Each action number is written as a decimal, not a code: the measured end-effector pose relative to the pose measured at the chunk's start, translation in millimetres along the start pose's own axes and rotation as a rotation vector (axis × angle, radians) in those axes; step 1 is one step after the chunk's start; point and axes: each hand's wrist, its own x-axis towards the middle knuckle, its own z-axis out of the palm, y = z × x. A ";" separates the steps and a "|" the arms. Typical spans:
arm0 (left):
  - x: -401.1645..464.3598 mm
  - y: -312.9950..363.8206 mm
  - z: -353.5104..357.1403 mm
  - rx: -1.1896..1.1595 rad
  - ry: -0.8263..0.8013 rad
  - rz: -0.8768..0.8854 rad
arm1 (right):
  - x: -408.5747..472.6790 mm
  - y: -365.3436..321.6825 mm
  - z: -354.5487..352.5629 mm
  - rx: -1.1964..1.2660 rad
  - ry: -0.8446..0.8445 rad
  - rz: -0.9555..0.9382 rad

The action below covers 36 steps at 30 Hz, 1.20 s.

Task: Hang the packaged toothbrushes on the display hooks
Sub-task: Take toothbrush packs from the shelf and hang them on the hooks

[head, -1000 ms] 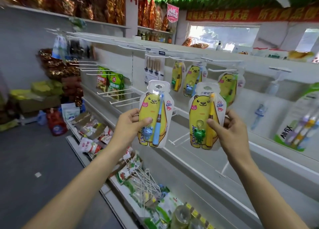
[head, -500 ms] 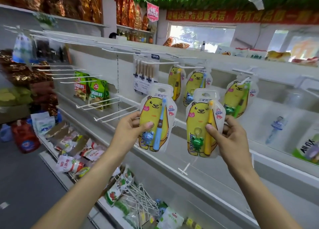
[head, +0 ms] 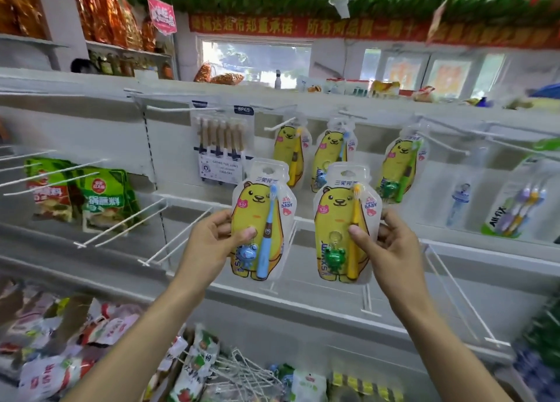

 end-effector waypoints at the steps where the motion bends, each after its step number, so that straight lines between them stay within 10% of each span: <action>1: 1.6 -1.0 -5.6 -0.005 -0.010 -0.006 | -1.9 -1.0 6.5 -0.009 0.008 0.008; 36: 32.2 -44.1 -110.3 -0.062 0.000 -0.113 | 38.8 -15.2 137.4 0.089 0.054 -0.095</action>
